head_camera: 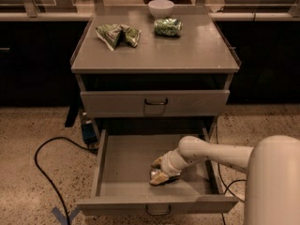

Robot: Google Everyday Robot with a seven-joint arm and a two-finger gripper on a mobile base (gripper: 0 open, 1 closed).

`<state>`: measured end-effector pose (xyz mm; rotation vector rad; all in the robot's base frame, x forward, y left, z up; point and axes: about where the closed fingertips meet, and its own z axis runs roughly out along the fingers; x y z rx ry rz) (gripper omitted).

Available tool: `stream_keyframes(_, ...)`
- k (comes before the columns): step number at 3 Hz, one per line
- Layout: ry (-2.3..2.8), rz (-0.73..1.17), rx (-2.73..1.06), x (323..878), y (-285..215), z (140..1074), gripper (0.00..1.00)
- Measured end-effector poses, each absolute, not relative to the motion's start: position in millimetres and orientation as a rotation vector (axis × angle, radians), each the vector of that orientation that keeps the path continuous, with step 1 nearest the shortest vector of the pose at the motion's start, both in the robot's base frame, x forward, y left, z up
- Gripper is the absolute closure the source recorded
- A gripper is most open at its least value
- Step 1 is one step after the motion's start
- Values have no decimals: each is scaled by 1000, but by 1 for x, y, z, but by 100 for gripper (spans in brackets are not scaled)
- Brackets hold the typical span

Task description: Place redbull can into middle drawer

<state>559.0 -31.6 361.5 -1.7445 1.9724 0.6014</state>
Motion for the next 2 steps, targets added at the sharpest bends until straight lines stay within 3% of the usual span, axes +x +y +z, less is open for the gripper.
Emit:
stream_keyframes(1, 1972, 601, -1745, 559, -32, 361, 0)
stream_keyframes(2, 1972, 601, -1745, 559, -32, 361, 0)
